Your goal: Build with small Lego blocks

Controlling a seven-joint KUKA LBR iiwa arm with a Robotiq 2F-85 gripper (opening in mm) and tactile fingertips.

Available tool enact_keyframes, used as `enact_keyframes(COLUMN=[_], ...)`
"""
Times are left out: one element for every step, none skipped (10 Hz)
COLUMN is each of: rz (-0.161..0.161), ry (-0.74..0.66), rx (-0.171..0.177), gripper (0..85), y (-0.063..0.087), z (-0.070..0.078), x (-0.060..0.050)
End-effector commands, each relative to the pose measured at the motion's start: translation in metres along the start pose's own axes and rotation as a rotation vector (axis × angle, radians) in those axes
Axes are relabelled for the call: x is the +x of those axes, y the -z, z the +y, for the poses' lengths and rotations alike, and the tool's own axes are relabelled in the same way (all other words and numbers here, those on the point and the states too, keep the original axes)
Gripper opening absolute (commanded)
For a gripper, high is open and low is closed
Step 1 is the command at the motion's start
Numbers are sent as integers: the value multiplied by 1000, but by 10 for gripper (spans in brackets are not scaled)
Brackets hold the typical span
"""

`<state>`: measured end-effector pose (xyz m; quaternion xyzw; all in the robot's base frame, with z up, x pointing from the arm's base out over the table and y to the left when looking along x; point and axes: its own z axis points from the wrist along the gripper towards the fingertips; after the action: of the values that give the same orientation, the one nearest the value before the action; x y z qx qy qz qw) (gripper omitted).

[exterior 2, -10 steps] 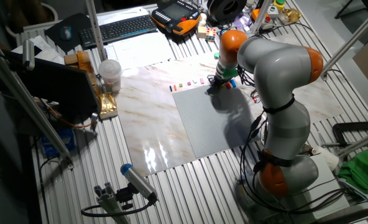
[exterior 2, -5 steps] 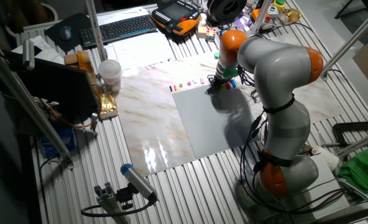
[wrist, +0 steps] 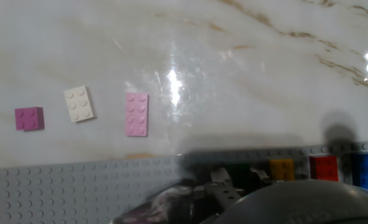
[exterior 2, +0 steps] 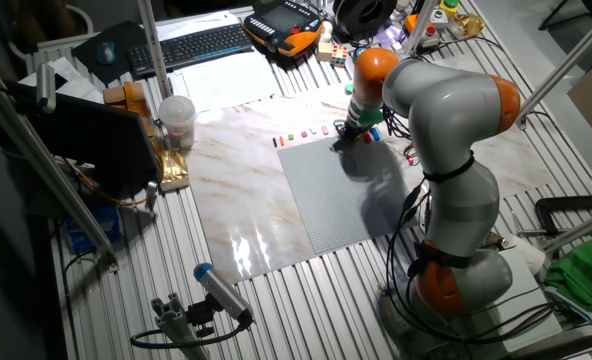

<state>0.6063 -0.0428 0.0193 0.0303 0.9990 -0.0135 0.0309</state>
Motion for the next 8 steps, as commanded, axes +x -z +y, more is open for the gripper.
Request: enact_keyframes(rz=[1, -6, -7, -9, -12, -15, -15, -15], ry=[-1, -2, -2, -3, -5, -6, -6, -6], rx=[0, 3, 6, 7, 7, 8, 8, 8], gripper=[7, 7, 7, 7, 7, 7, 7, 7], y=[-1, -2, -2, -2, -3, -3, -3, -3], z=[1, 2, 2, 3, 3, 4, 3, 3], x=[1, 1, 1, 2, 3, 3, 3, 3])
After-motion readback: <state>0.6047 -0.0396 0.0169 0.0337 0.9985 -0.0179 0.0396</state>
